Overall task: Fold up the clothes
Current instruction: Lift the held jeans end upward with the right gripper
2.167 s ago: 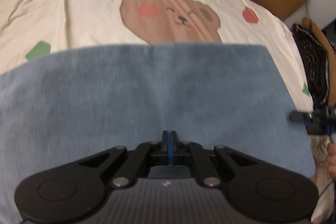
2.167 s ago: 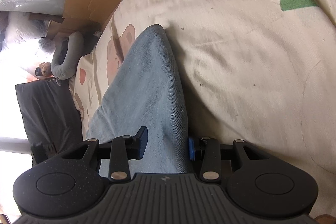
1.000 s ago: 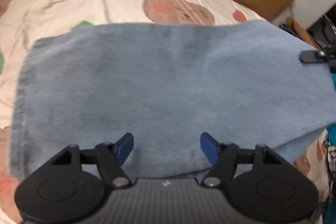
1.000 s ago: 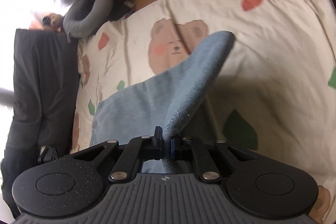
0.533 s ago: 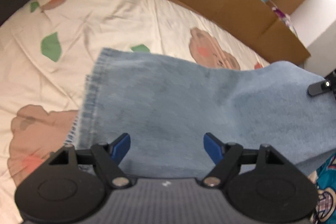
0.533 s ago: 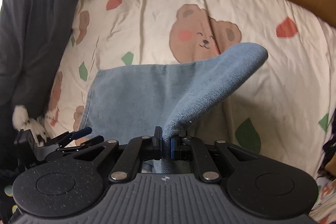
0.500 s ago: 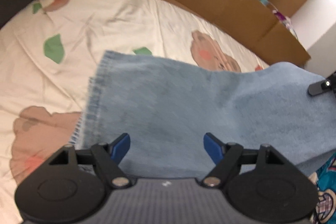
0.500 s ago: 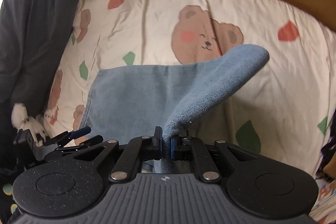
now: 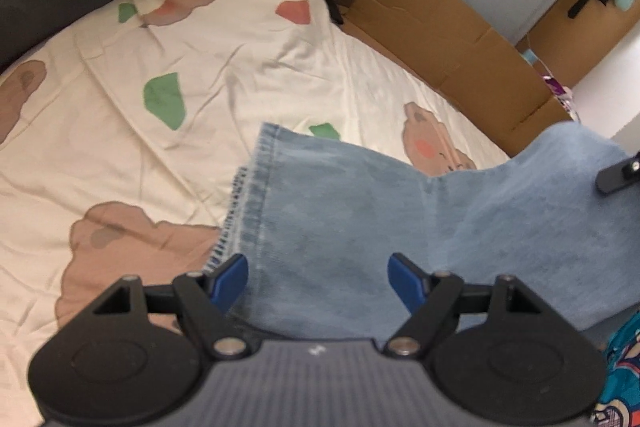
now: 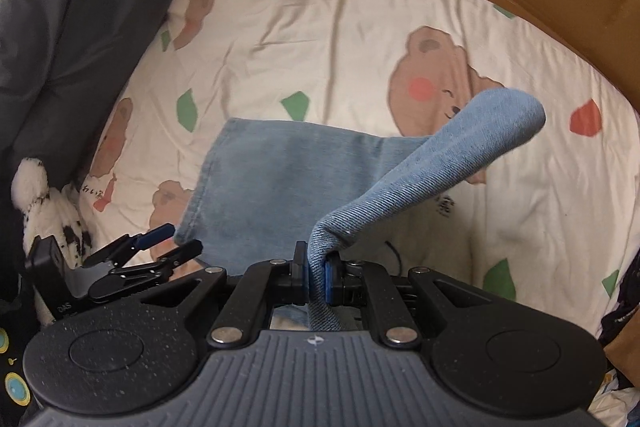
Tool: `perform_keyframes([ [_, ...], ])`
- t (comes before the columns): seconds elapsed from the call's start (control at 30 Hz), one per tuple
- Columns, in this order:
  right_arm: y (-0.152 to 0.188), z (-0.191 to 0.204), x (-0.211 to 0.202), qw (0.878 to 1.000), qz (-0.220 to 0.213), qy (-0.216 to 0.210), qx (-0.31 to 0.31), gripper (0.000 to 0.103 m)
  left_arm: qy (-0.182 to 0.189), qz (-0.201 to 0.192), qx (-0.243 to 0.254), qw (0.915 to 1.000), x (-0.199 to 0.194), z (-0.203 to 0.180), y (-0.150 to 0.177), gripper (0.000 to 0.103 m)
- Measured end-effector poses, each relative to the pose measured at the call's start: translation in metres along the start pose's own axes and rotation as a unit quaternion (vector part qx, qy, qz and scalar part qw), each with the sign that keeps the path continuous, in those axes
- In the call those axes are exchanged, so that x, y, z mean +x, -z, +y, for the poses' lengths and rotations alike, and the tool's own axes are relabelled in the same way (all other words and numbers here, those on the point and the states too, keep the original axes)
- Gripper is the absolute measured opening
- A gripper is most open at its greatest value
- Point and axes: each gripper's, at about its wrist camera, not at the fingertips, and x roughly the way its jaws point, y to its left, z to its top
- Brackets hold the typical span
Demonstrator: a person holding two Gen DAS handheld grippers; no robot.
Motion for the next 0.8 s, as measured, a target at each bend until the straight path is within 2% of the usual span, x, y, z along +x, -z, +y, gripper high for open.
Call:
perform_keyframes([
  [0.2,-0.012,0.024,0.009,1.000,0.004,-0.012,-0.009,0.005,-0.009,-0.013,-0.021,0.9997,-0.007,0.018,-0.005,0.079],
  [0.4,-0.020,0.048,0.027,0.999,0.012,-0.028,-0.018,0.005,-0.012,-0.020,-0.032,0.9992,-0.014,0.032,-0.003,0.074],
  [0.63,-0.028,0.073,0.056,0.999,0.019,-0.043,-0.009,0.005,-0.023,-0.024,-0.058,0.9978,-0.018,0.047,0.002,0.074],
  [0.8,-0.031,0.089,0.090,0.998,0.036,-0.049,-0.007,0.005,-0.026,-0.024,-0.058,0.9977,-0.020,0.049,0.002,0.072],
])
